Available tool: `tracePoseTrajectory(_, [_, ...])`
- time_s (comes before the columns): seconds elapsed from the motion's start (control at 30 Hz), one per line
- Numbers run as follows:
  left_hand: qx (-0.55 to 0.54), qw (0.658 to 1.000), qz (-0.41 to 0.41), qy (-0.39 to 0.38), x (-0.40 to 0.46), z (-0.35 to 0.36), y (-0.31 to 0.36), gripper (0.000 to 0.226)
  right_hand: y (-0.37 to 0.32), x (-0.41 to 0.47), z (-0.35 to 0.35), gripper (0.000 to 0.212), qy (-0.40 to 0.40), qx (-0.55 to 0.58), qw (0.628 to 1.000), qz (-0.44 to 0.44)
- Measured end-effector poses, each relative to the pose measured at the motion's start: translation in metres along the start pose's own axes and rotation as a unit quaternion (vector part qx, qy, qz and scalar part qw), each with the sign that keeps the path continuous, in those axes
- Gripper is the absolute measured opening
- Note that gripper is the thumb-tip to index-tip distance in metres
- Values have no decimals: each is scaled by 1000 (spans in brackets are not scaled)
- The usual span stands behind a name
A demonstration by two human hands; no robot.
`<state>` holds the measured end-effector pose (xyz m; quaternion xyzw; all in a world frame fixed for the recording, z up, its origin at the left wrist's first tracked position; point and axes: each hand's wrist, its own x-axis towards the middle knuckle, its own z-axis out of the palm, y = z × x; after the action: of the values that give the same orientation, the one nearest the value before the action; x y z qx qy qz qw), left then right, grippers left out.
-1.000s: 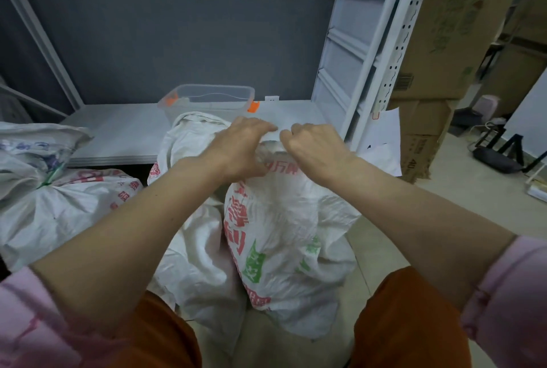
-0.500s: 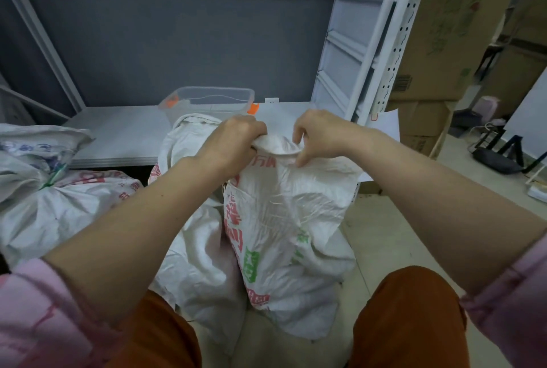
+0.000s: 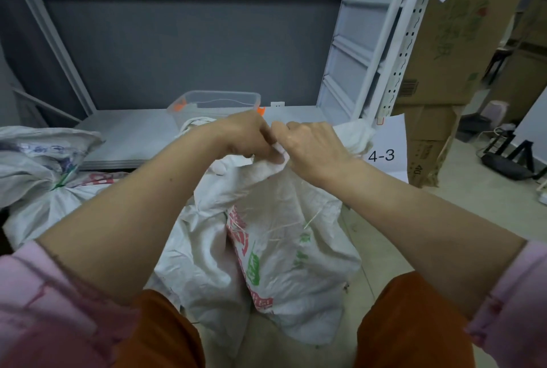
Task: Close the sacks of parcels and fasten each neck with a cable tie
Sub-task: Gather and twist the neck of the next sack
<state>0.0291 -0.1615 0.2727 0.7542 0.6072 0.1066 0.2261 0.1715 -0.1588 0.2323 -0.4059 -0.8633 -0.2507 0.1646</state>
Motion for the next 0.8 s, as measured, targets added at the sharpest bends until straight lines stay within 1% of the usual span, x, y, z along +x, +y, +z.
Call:
tracePoseTrajectory(0.03, [36,999,-1,14,0,4,0,13,2,0,-2,39,-42,50,998,26])
tracePoseTrajectory(0.07, [87,995,4,47,0,8,-1,11,7,1,-4,41,-114,124,984,54])
tracePoseTrajectory(0.1, [135,987,13,90,-2,11,-2,8,15,2,-7,48,-169,197,962,83])
tracePoseTrajectory(0.13, [165,977,26,130,-2,14,-4,8,23,4,-11,57,-188,237,949,95])
tracePoseTrajectory(0.17, [180,970,41,159,-3,16,-6,10,29,6,-14,63,-188,236,949,97])
tracePoseTrajectory(0.2, [188,964,56,181,-3,18,-9,12,34,8,-16,64,-182,199,958,92])
tracePoseTrajectory(0.23, [195,959,68,194,-4,18,-10,13,37,9,-16,58,-178,149,969,81])
tracePoseTrajectory(0.3, [202,952,87,211,-4,19,-13,14,36,6,-8,35,-171,74,981,50])
tracePoseTrajectory(0.33, [202,951,92,214,-4,19,-15,15,34,4,-3,25,-164,55,984,40])
tracePoseTrajectory(0.37, [200,951,95,216,-4,19,-17,18,32,2,1,18,-152,39,987,29])
tracePoseTrajectory(0.4, [196,952,94,214,-4,21,-20,19,29,0,6,17,-131,24,991,20])
tracePoseTrajectory(0.43, [186,957,87,203,-4,21,-22,20,27,-2,10,21,-100,9,995,13])
tracePoseTrajectory(0.5, [146,974,67,156,-7,19,-17,21,21,-5,12,33,-39,-32,999,-10])
tracePoseTrajectory(0.53, [111,984,54,127,-8,17,-13,26,16,-6,10,36,-22,-45,999,-14])
tracePoseTrajectory(0.6, [14,997,42,66,-10,7,-2,32,11,-5,13,37,47,-55,997,-28])
tracePoseTrajectory(0.63, [-31,998,43,29,-10,3,1,29,9,-5,16,36,71,-59,995,-35])
tracePoseTrajectory(0.7, [-93,994,31,-52,-9,-3,0,15,6,-6,18,35,114,-64,990,-46])
tracePoseTrajectory(0.73, [-114,990,19,-80,-7,-3,-4,11,5,-6,16,34,122,-57,990,-51])
tracePoseTrajectory(0.77, [-115,990,1,-86,-5,-2,-7,11,4,-6,13,33,116,-44,991,-54])
tracePoseTrajectory(0.8, [-96,993,-16,-68,-2,1,-10,11,4,-7,12,32,90,-12,994,-56])
